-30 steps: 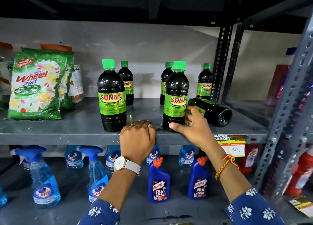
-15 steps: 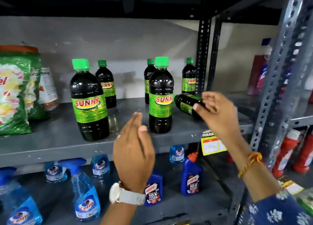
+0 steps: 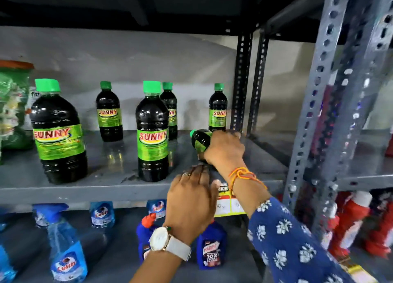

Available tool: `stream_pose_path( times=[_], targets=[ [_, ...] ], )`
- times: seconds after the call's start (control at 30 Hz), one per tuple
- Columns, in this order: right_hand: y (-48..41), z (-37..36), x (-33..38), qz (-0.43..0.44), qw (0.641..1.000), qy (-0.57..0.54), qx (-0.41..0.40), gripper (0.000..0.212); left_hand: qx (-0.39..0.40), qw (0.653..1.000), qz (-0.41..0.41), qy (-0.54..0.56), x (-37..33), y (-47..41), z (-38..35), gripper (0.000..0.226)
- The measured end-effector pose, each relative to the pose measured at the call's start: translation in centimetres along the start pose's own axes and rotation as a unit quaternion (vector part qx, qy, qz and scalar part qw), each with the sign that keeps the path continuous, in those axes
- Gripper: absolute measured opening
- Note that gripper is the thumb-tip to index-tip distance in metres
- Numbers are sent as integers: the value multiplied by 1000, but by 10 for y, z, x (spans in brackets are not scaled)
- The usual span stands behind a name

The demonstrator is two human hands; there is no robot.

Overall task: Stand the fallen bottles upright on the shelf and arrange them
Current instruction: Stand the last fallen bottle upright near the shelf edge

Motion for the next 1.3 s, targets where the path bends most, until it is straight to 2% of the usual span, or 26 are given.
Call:
stream_pose_path(
  times=[0.07,0.17,0.3,0.4,0.6,0.73,0.83,0.97,1.0,1.07,1.2,1.3],
  targets=[
    [2,3,-6,5,998,-57,-37,47,1,1000,7,1,1,-1,0,64],
    [3,10,-18,-6,982,-163,-99,49,0,1000,22,3,1,-1,1,58],
    [5,10,-28,-7,919,-367,-145,51,-2,1000,19,7,0,0,0,57],
    [5,7,-34,-13,877,-462,-130,56,-11,1000,13,16,1,1,1,53],
    [13,9,-48,34,885,-456,-92,68,-32,998,31,33,3,2,0,47],
    [13,5,-56,41,872,-485,-58,70,-47,997,50,41,3,1,1,46],
    [13,0,-57,39,882,-467,-46,73,-56,996,60,47,4,2,2,46],
    [14,0,-64,-12,893,-443,-81,96,-59,995,61,47,4,2,2,46],
    [14,2,-67,-22,888,-449,-98,95,-59,995,60,49,4,2,3,46],
    [13,5,-70,-24,873,-476,-107,76,-61,995,58,48,5,2,3,46],
    [10,-2,-68,6,854,-520,-30,24,-63,995,59,44,5,2,1,45],
    [13,3,-69,14,805,-592,-12,33,-66,995,61,50,6,2,0,45]
  ],
)
Point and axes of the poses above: each hand's wrist, its own y-axis away from the middle knuckle, its own z-axis out of the back of the hand, x = y × z, the point moved 8 cm from there along -y, towards the middle knuckle, and after that the axes turned 13 degrees about -y, right-handed, at the moved point
